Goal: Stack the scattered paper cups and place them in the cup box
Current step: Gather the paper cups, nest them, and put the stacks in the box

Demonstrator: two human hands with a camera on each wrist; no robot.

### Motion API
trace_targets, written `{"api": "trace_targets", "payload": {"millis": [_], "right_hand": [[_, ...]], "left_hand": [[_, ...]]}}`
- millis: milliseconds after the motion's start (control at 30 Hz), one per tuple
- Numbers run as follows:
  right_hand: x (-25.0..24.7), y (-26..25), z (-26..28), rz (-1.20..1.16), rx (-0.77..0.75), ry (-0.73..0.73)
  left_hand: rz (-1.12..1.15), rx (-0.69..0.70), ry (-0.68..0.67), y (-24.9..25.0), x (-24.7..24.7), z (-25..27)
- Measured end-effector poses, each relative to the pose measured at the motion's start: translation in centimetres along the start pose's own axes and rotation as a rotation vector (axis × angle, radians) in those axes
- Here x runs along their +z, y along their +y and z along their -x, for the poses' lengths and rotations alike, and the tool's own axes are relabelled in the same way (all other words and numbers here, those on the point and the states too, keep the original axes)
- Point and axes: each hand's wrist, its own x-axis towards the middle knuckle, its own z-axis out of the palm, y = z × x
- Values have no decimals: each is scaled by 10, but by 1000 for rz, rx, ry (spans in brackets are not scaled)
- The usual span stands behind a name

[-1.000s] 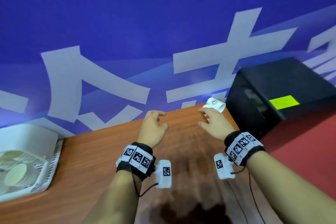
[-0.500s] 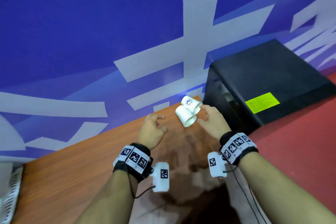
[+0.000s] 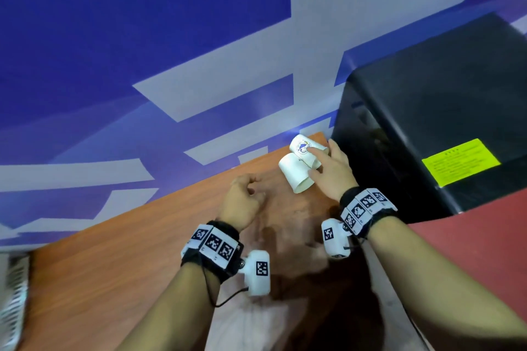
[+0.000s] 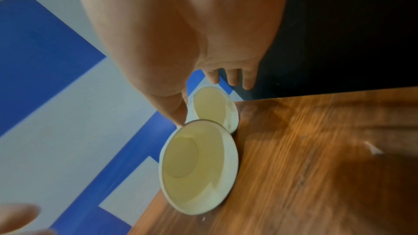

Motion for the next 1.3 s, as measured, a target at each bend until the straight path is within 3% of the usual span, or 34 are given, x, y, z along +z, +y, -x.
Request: {"api": "trace_targets", "payload": {"millis": [367, 733, 1033, 1300], "right_hand": [[19, -16, -9, -15, -45, -32], [24, -20, 0, -114, 58, -22], [-1, -7, 14, -463, 115, 162], [-4, 12, 41, -640, 123, 175]], "left_hand": [[7, -56, 18, -18, -2, -7], [17, -98, 21, -24, 2, -4], [71, -280, 126, -29, 22, -11], [101, -382, 211, -33, 42, -17]]}}
